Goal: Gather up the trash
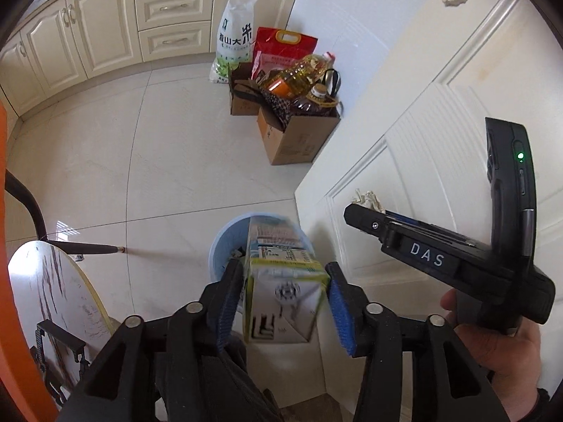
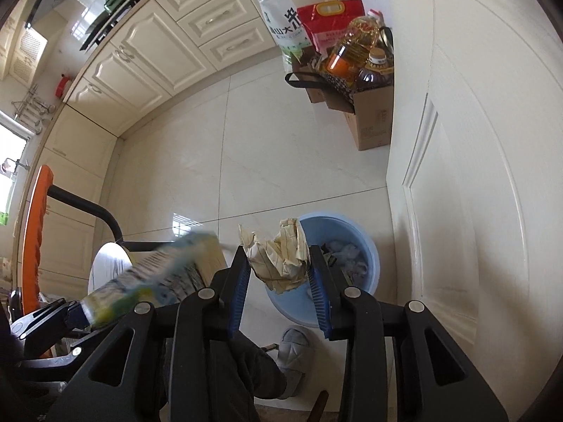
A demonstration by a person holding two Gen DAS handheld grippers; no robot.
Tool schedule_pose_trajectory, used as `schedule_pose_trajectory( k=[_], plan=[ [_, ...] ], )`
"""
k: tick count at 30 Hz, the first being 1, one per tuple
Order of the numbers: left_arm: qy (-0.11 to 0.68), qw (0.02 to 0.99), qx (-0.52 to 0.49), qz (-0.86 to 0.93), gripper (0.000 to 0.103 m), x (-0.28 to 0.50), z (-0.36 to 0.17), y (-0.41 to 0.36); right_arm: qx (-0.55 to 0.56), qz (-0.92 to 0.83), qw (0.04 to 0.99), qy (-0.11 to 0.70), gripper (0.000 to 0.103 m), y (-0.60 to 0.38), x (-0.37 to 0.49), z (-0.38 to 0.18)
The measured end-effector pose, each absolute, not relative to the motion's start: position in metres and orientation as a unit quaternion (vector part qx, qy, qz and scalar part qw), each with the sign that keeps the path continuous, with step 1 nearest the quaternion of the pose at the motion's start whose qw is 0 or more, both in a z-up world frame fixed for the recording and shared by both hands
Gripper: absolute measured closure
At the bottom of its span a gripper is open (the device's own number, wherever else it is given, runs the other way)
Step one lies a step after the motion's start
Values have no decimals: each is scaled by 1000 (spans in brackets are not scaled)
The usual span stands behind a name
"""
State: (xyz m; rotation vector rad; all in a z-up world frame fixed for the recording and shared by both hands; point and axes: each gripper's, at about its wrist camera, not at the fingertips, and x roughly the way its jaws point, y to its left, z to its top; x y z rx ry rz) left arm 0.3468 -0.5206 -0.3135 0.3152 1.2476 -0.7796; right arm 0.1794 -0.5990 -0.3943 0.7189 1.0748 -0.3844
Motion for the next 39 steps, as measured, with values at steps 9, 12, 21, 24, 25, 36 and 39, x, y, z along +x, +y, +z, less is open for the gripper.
schedule_pose_trajectory(
  k=[9,12,21,24,25,36,39],
  plan=[
    [546,750,151,-342,18,337,-304,-521,343,-198,779,486,11,-605,177,-395],
    [534,759,151,-341,12,327,-296,-514,336,-205,781,485,3,-602,176,-388],
    [488,786,144,-351,2,283,-253,-478,319,-229,800,453,0,-587,165,-343],
    [464,797,136,-362,2,263,-227,-462,313,-231,815,430,0,-578,160,-311],
    [453,803,130,-365,2,257,-217,-454,312,-228,821,419,0,-573,158,-298],
    [326,895,62,-297,1,182,-110,-285,239,-157,913,291,0,-473,157,-122],
    [303,918,55,-249,1,159,-94,-229,212,-126,929,275,0,-427,165,-92]
  ],
)
